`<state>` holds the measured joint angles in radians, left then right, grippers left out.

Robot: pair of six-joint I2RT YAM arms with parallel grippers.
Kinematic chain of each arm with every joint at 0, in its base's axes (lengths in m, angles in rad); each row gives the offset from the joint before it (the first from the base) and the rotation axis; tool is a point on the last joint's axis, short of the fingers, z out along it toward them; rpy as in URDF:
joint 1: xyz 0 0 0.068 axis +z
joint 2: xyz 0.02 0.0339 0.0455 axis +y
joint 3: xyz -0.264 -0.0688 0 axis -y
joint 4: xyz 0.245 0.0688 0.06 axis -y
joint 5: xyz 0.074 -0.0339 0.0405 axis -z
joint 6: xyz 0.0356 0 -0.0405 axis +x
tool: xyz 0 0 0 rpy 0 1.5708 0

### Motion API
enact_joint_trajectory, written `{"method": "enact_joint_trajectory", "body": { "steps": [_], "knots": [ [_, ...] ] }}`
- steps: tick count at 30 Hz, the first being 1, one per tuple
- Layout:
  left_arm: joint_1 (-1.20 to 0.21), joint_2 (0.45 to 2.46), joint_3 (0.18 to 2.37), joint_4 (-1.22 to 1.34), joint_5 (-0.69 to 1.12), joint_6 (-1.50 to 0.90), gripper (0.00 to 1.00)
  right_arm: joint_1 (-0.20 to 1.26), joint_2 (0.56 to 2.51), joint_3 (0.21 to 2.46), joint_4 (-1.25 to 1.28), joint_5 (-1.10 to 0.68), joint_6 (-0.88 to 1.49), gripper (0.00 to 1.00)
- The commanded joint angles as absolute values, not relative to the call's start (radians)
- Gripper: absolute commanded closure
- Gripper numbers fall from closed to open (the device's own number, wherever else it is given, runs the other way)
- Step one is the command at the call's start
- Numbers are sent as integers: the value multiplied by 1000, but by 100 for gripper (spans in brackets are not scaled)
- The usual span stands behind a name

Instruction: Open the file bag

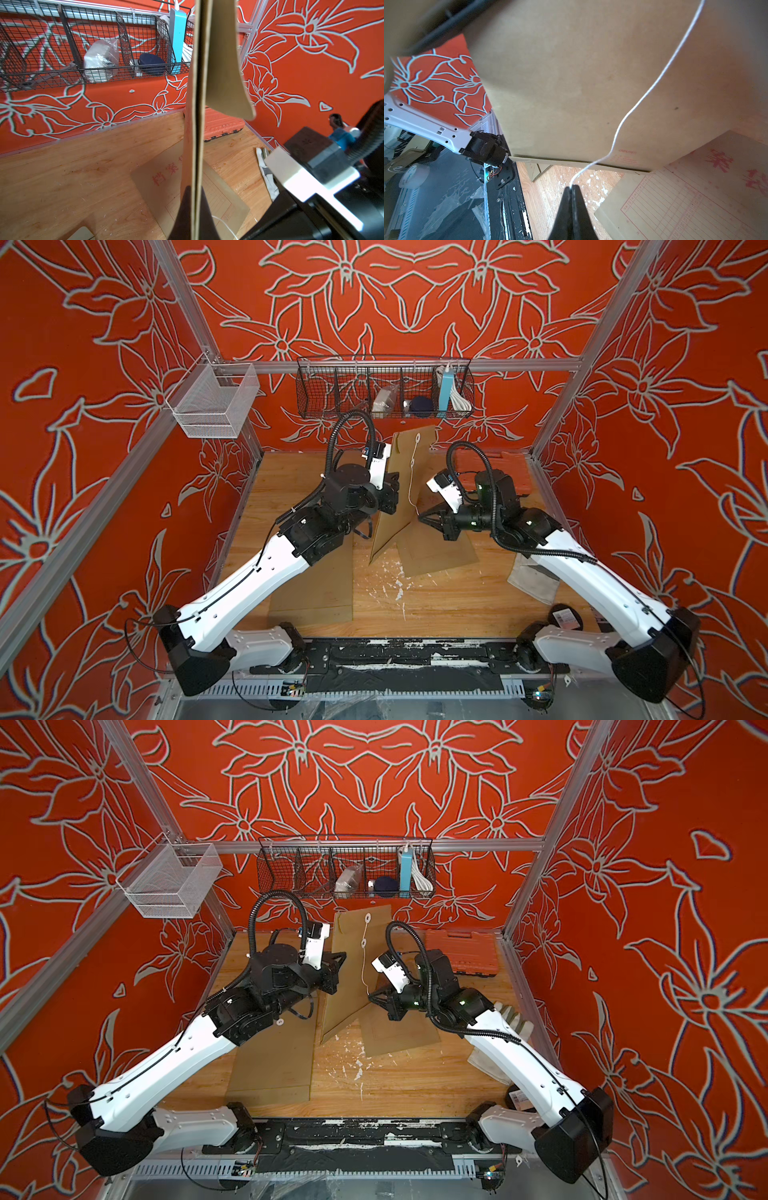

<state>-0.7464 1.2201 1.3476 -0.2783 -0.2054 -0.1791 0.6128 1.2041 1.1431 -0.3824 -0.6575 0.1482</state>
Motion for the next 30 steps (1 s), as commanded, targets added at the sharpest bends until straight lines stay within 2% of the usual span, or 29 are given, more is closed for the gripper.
{"method": "enact_joint_trajectory", "body": {
  "steps": [1,5,16,30],
  "knots": [
    [-750,1229,1377,-210,-266,-185,100,620,1220,1143,-324,-669,185,100],
    [-750,1239,1384,-185,-279,-198,100,622,1252,1174,-288,-658,234,100],
    [-749,1245,1392,-185,-357,-212,100,670,1264,1188,-239,-858,204,100],
    [-746,1243,1389,-193,-405,-227,100,703,1250,1195,-296,-873,132,100]
  ]
}}
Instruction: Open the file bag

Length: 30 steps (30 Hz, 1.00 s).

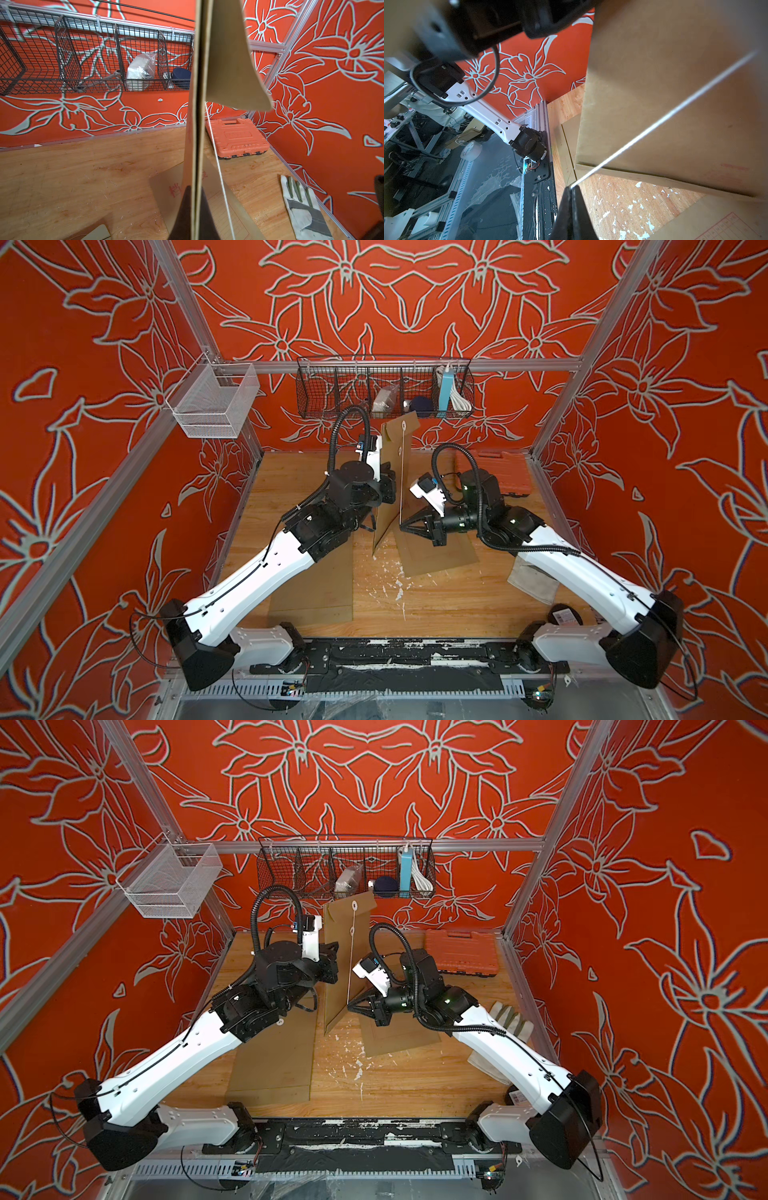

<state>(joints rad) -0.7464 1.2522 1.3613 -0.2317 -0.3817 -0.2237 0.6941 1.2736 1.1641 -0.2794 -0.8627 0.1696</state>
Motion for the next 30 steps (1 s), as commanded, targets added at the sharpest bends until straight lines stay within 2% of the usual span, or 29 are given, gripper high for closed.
{"method": "enact_joint_trajectory", "body": {
  "steps": [1,10,13,17,21,30],
  "knots": [
    [-746,1241,1387,-195,-406,-229,100,703,1247,1195,-302,-850,133,100],
    [-723,1166,1316,-236,-373,-229,100,699,1144,1183,-410,-307,137,100],
    [-683,1131,1287,-270,-318,-255,100,699,1098,1179,-416,-166,121,100],
    [-602,1075,1232,-278,-149,-288,100,697,1071,1210,-449,-6,76,100],
    [-551,1026,1196,-285,-14,-294,100,686,1092,1283,-521,91,37,100],
    [-508,911,1085,-293,193,-314,100,645,1155,1439,-615,156,-34,100]
  ]
}}
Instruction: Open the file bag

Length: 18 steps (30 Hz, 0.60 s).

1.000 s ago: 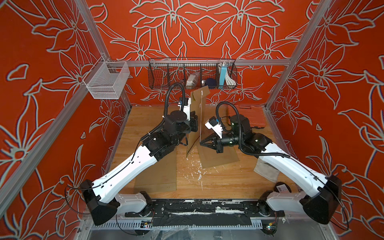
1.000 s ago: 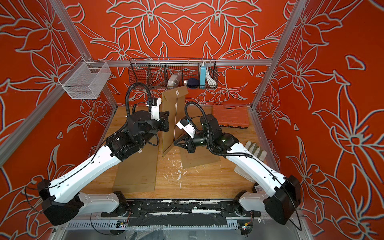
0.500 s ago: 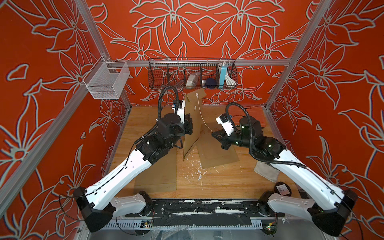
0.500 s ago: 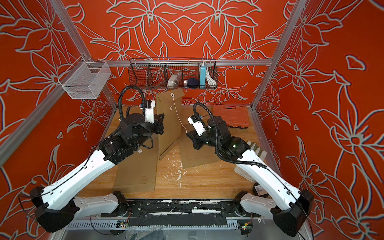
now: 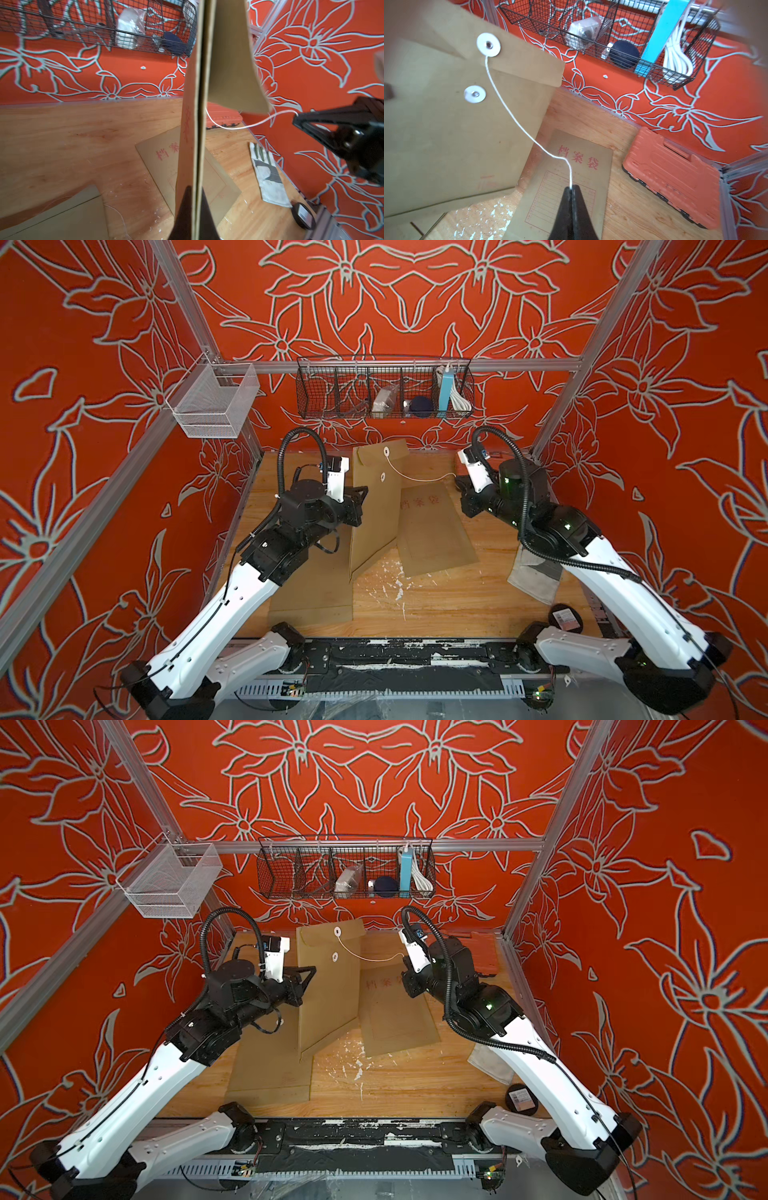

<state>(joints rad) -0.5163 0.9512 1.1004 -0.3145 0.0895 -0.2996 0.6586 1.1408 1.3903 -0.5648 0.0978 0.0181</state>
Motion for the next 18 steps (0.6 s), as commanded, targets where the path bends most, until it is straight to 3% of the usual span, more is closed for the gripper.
{"method": "enact_joint_trajectory", "body": {
  "steps": [1,18],
  "knots": [
    [-506,904,1079,-296,200,-316,100,640,1160,1451,-621,157,-39,100],
    [-499,896,1066,-299,326,-310,100,520,1216,1580,-664,159,-44,100]
  ]
}}
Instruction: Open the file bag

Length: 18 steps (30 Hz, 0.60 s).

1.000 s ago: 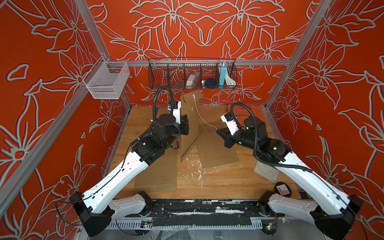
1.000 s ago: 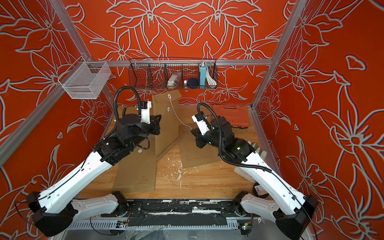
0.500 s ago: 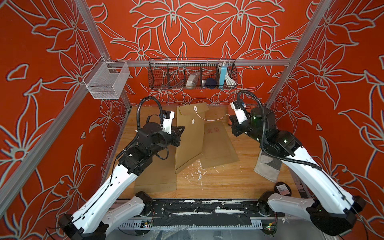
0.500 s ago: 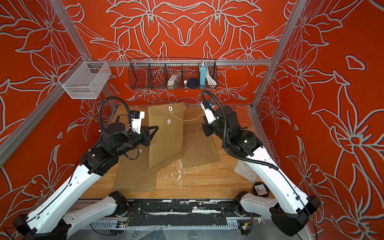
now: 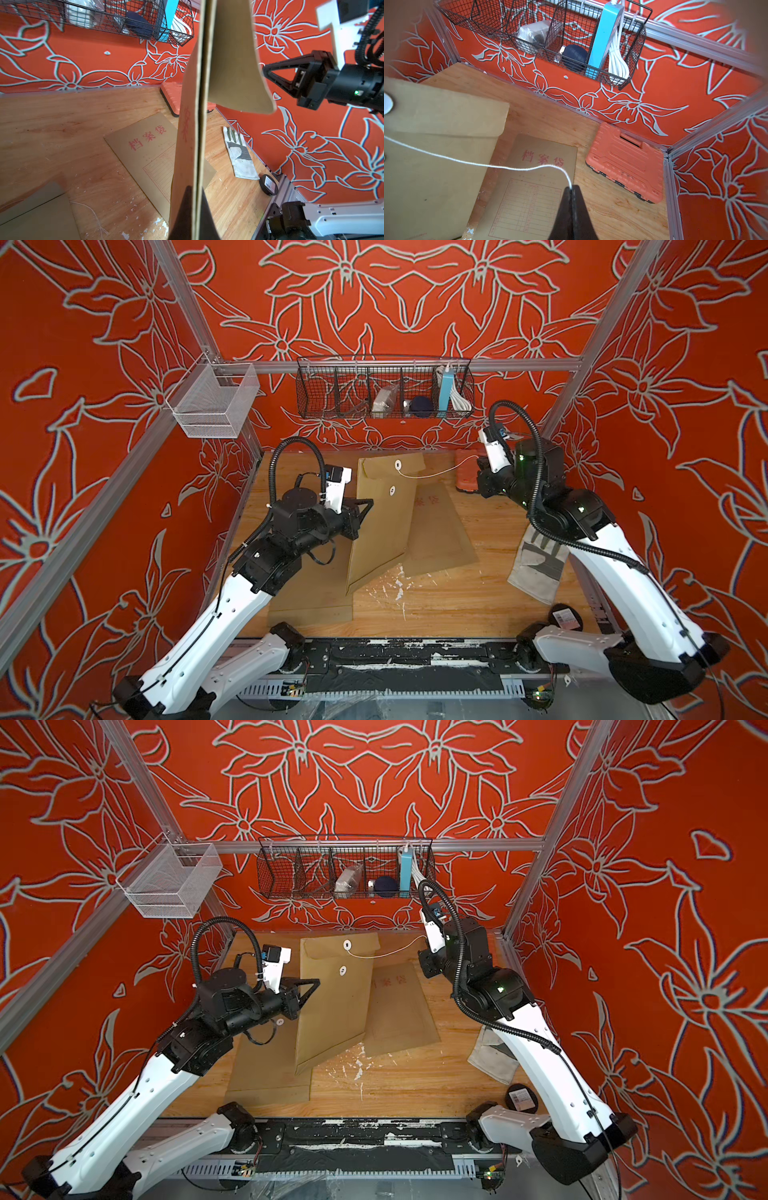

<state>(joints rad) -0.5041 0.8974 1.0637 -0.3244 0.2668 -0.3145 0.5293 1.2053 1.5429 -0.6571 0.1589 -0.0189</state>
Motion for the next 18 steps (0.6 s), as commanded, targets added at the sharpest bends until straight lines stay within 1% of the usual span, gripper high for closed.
{"method": "enact_joint_trajectory", "body": {
  "steps": [1,18],
  "knots": [
    [-499,897,1068,-302,334,-307,100,519,1219,1587,-663,152,-46,100],
    [-499,946,1093,-325,529,-282,100,515,1317,1759,-633,80,-70,100]
  ]
}}
